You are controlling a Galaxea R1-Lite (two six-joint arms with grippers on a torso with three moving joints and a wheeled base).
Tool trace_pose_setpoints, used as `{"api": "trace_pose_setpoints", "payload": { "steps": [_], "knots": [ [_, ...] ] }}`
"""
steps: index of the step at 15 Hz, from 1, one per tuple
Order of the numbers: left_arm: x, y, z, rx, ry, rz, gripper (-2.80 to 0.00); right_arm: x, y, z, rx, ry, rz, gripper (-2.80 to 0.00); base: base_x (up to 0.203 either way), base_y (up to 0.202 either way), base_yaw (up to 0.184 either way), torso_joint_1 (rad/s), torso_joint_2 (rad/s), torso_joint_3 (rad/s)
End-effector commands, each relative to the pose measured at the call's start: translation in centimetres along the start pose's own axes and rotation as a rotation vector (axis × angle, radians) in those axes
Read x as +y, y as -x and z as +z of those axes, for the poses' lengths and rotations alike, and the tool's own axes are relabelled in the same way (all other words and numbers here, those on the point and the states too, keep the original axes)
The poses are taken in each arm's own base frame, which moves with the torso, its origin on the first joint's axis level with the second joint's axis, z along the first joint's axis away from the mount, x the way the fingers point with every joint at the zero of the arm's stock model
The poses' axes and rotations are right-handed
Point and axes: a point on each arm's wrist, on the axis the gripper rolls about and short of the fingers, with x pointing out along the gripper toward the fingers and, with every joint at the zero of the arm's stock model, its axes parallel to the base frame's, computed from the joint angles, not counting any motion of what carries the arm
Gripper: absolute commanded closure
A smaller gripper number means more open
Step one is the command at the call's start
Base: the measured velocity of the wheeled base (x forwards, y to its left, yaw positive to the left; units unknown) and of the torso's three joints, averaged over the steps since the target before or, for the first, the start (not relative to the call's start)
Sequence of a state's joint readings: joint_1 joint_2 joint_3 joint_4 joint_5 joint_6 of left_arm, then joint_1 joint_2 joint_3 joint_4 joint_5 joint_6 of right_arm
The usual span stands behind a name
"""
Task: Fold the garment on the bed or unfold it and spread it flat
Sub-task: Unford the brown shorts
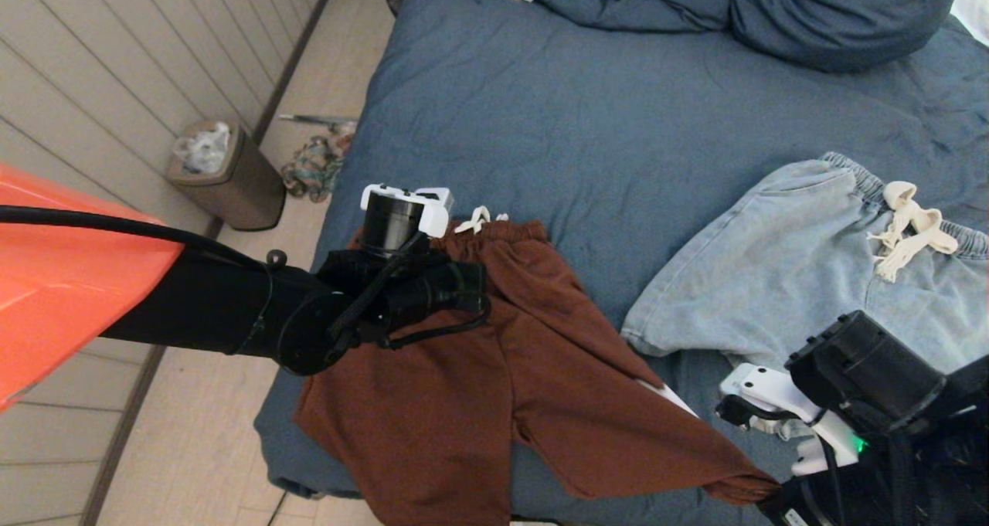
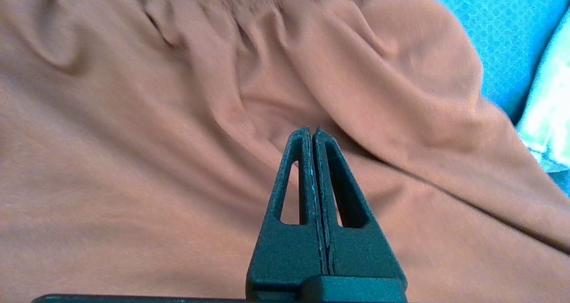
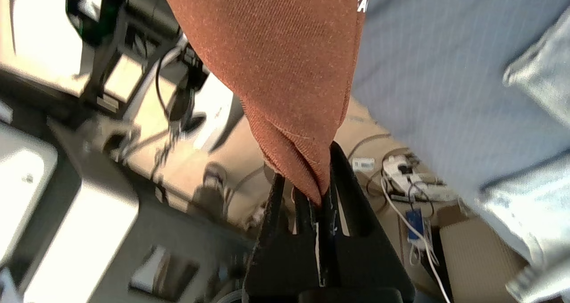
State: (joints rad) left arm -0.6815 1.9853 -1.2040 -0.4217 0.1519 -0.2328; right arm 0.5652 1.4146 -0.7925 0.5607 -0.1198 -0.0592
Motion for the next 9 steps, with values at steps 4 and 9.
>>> {"api": "trace_pose_setpoints", "payload": {
  "steps": [4,9],
  "knots": [
    [0.0,0.0,0.0,-0.002,0.002,0.0,0.0,0.1,1.3,-1.1,0.066,0.07,0.038,0.0,0.0,0.0,0.0,0.0,0.0,0.0],
    [0.0,-0.1,0.0,-0.003,0.002,0.001,0.0,0.3,0.5,-2.0,0.111,0.125,0.046,0.0,0.0,0.0,0.0,0.0,0.0,0.0]
  ]
}}
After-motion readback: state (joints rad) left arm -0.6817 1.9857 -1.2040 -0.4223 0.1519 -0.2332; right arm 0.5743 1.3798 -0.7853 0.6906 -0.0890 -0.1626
